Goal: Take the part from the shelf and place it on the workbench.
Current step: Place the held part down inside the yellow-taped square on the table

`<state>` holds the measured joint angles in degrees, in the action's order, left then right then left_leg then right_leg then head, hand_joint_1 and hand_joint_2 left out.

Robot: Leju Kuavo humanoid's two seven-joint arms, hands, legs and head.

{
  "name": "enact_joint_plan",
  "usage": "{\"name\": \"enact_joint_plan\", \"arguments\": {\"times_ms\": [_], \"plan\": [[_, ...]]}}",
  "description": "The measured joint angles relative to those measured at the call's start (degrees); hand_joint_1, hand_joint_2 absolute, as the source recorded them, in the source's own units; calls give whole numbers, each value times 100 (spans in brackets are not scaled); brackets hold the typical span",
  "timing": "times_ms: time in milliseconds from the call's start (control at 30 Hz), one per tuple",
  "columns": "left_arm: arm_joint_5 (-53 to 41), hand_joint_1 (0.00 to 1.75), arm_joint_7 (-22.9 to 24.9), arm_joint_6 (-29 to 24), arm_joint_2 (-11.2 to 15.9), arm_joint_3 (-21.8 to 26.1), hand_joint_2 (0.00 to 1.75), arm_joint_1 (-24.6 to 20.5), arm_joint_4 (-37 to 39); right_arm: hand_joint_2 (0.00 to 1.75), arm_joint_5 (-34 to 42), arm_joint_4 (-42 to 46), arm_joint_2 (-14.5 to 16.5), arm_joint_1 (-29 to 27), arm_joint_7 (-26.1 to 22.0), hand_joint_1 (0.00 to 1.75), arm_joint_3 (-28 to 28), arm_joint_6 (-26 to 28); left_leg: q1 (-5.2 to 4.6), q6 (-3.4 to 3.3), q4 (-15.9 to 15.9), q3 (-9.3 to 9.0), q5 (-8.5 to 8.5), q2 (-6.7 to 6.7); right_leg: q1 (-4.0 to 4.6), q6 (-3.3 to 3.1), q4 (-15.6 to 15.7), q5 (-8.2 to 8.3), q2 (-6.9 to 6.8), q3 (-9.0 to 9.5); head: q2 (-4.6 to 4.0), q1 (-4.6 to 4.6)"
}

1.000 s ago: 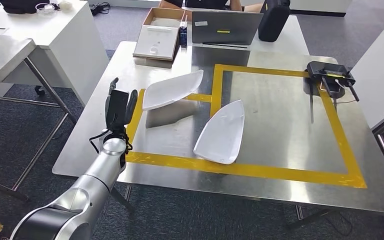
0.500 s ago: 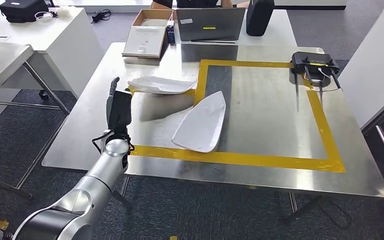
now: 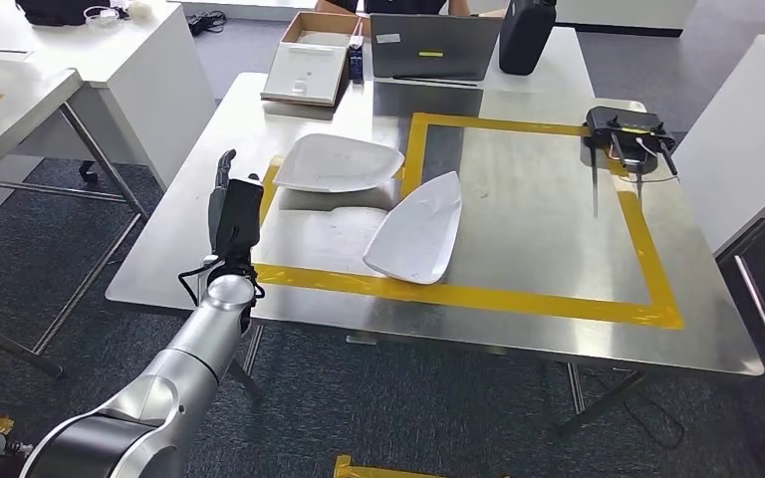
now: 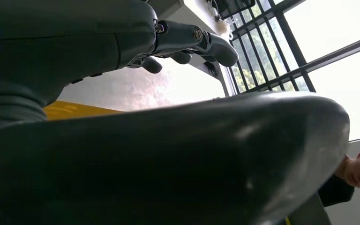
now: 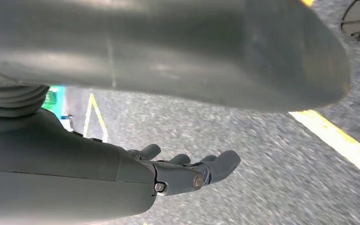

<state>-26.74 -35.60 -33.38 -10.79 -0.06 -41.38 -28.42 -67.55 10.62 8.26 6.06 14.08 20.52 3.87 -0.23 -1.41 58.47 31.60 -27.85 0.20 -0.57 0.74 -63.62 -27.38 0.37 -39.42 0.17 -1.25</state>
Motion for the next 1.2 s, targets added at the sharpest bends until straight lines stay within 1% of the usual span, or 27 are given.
{"name": "enact_joint_plan", "arguments": {"times_ms": [67,100,133,167,233,300,333,400,433,467,500,567,600,633,667,733,800,833,900,933,967,1033,1067,1100,1133,1167,1200], "plan": [[-22,0,5,10,-6,-7,0,12,-4,0,-10,0,0,2,-2,0,3,0,19,-50,-24,162,171,13,-15,69,-719,-526,-3,-214,0,15],[-30,0,5,16,-6,-8,0,26,-3,0,-11,0,-1,2,-1,0,3,0,19,-45,-16,242,226,16,-20,87,-1011,-633,-4,-264,0,16],[-39,0,4,26,-6,-10,0,40,-2,0,-8,0,-2,2,1,0,4,0,20,-37,-5,320,278,21,-23,98,-1150,-613,-5,-237,0,16],[-50,0,4,43,-7,-12,0,50,-1,0,-4,0,-4,1,3,0,7,0,22,-26,11,398,328,25,-25,102,-1081,-489,-7,-105,0,17],[-72,0,5,73,-11,-17,0,57,-10,0,11,0,-7,8,5,0,15,3,23,12,56,533,413,30,-27,83,-394,-256,-14,424,0,17],[-98,0,14,98,-21,-29,0,49,-31,0,31,0,-9,17,3,0,28,15,14,73,96,614,486,32,-1,18,283,-254,-14,864,0,7],[-115,0,21,110,-31,-44,0,42,-39,0,40,0,-9,18,2,0,37,24,11,108,98,629,525,32,14,-23,433,-297,-10,938,0,3],[-142,0,38,126,-48,-80,0,30,-43,0,55,0,-7,9,-2,0,53,36,14,181,75,643,601,28,17,-109,479,-226,-11,898,0,3],[-150,0,45,127,-54,-94,0,25,-43,0,61,0,-4,7,-3,0,58,40,19,216,98,682,563,19,5,-151,494,-169,-18,861,0,4],[-155,0,50,129,-54,-102,0,22,-43,0,64,0,-3,6,-7,0,60,43,24,248,198,738,426,10,-9,-191,513,-100,-25,812,0,-2],[-157,0,52,131,-53,-104,0,18,-42,0,68,0,-1,3,-15,0,62,46,32,276,408,819,196,1,-24,-220,528,-27,-31,748,0,-10],[-158,0,53,135,-54,-107,0,14,-39,0,71,0,-2,-3,-39,0,67,52,48,320,1102,996,-346,-6,-24,-243,526,102,-33,600,0,-26],[-158,0,52,136,-54,-107,0,15,-34,0,72,0,-2,-9,-52,0,73,56,55,337,1439,1047,-494,-5,-24,-239,521,167,-33,517,0,-26],[-158,0,51,136,-55,-108,0,17,-29,0,71,0,-2,-12,-61,0,80,62,62,348,1645,1029,-517,-5,-25,-232,516,230,-34,432,0,-27],[-158,0,49,136,-55,-109,0,17,-25,0,70,0,-2,-13,-69,0,87,69,69,353,1658,920,-429,-5,-27,-221,508,292,-35,349,0,-27],[-157,0,43,136,-56,-110,0,8,-29,0,69,0,-2,-10,-74,0,95,80,83,340,1117,428,-198,-6,-33,-185,482,403,-32,202,0,-27],[-156,0,36,136,-64,-112,0,-14,-45,0,68,0,-2,-8,-74,0,98,84,64,293,374,-88,-231,-22,-29,-118,459,505,-24,107,0,-27],[-156,0,33,136,-67,-113,0,-26,-51,0,68,0,-2,-7,-72,0,100,84,51,256,160,-206,-289,-34,-25,-75,464,559,-22,86,0,-30],[-156,0,30,138,-72,-115,0,-36,-54,0,68,0,-1,-8,-70,0,103,81,24,155,81,-168,-253,-46,-33,15,513,677,-18,71,0,-33],[-155,0,31,143,-75,-116,0,-43,-50,0,69,0,-1,-10,-69,0,106,79,27,98,66,-128,-200,-33,-45,52,511,674,-16,49,0,-38],[-155,0,33,153,-82,-119,0,-51,-47,0,72,0,0,-13,-64,0,110,77,32,39,52,-79,-131,-21,-55,80,441,565,-15,2,0,-32],[-153,0,37,176,-95,-129,0,-66,-43,0,78,0,0,-12,-59,0,120,72,46,-41,37,62,31,-1,-63,112,-32,49,-16,-182,0,-15],[-152,0,39,187,-98,-137,0,-69,-39,0,81,0,0,-9,-60,0,125,69,39,-60,40,159,112,-2,-58,121,-415,-246,-17,-293,0,-6],[-151,0,39,191,-99,-144,0,-67,-31,0,83,0,0,-6,-65,0,130,68,29,-66,45,263,192,-1,-52,125,-791,-443,-16,-373,0,-3],[-150,0,39,196,-99,-150,0,-64,-20,0,85,0,-1,-5,-69,0,135,68,17,-69,51,368,269,0,-43,121,-1064,-508,-16,-386,0,-3],[-150,0,39,199,-99,-153,0,-61,-9,0,86,0,-1,-5,-70,0,139,68,6,-68,57,468,343,2,-31,106,-1164,-446,-16,-310,0,-2],[-150,0,40,201,-98,-155,0,-59,-2,0,86,0,-2,-4,-70,0,141,68,-4,-64,63,560,413,4,-15,79,-1061,-307,-16,-131,0,-2]]}}
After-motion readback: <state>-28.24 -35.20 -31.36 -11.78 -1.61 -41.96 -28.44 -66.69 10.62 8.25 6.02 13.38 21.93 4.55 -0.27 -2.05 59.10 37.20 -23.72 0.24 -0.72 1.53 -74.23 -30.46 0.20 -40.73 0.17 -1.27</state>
